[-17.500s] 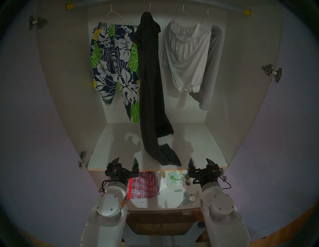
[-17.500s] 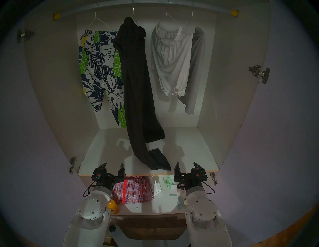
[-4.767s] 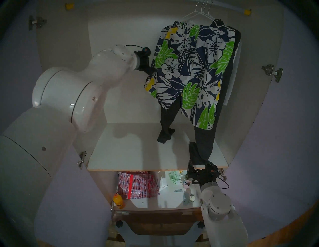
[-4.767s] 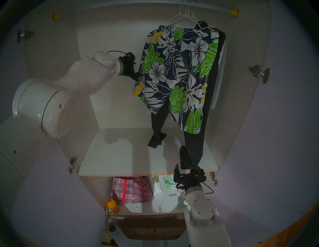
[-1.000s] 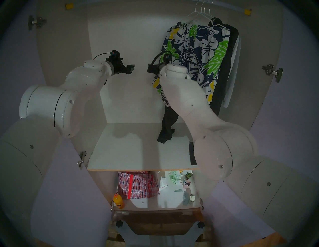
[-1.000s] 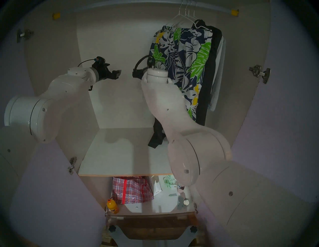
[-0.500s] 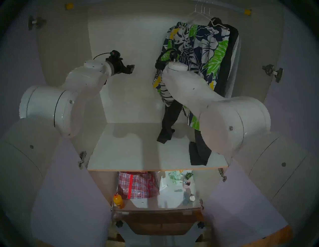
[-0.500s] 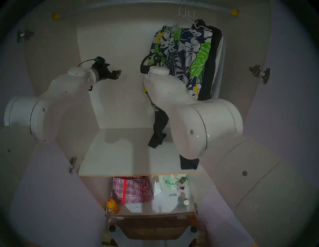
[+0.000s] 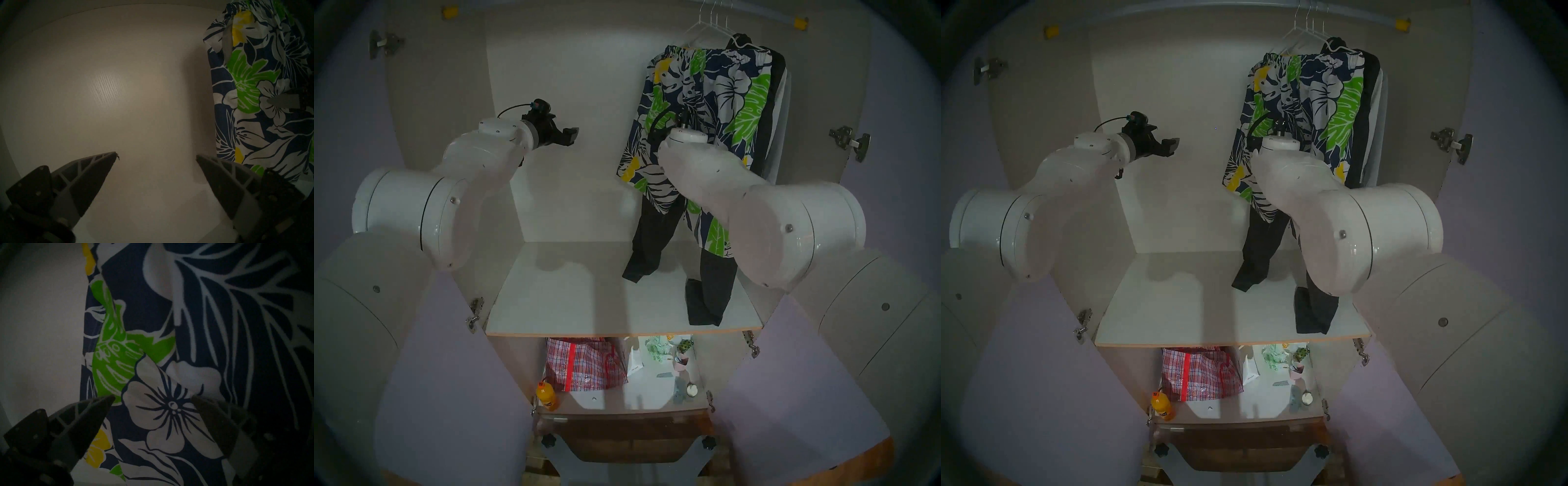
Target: Move and arrange clothes and pants in the wardrobe
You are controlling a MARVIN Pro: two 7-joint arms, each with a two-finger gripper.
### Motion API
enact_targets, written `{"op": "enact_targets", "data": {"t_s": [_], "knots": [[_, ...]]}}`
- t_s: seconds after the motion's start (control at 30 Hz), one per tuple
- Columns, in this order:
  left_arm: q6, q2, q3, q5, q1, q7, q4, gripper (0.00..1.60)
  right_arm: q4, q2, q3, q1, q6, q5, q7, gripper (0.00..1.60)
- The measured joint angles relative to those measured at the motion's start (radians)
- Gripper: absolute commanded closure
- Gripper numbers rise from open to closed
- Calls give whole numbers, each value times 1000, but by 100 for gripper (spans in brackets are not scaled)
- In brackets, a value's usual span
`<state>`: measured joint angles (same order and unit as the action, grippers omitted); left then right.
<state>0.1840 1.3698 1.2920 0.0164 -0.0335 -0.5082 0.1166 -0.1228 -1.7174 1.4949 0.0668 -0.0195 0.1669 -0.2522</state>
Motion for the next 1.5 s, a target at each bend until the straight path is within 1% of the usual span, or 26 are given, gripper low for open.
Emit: {"op": "enact_targets", "data": {"t_s": [0.4,0.5,0.77,1.5], "knots": [[0,0,0,0,-1,0,-1,0,0,78,18,-14,-1,-1,-22,0],[0,0,0,0,-1,1,-1,0,1,107,26,-20,-3,1,-25,0],[0,1,0,0,-2,1,-1,0,2,163,45,-28,-3,1,-38,0],[0,1,0,0,-5,1,-2,0,10,260,78,-28,-3,0,-51,0]]}}
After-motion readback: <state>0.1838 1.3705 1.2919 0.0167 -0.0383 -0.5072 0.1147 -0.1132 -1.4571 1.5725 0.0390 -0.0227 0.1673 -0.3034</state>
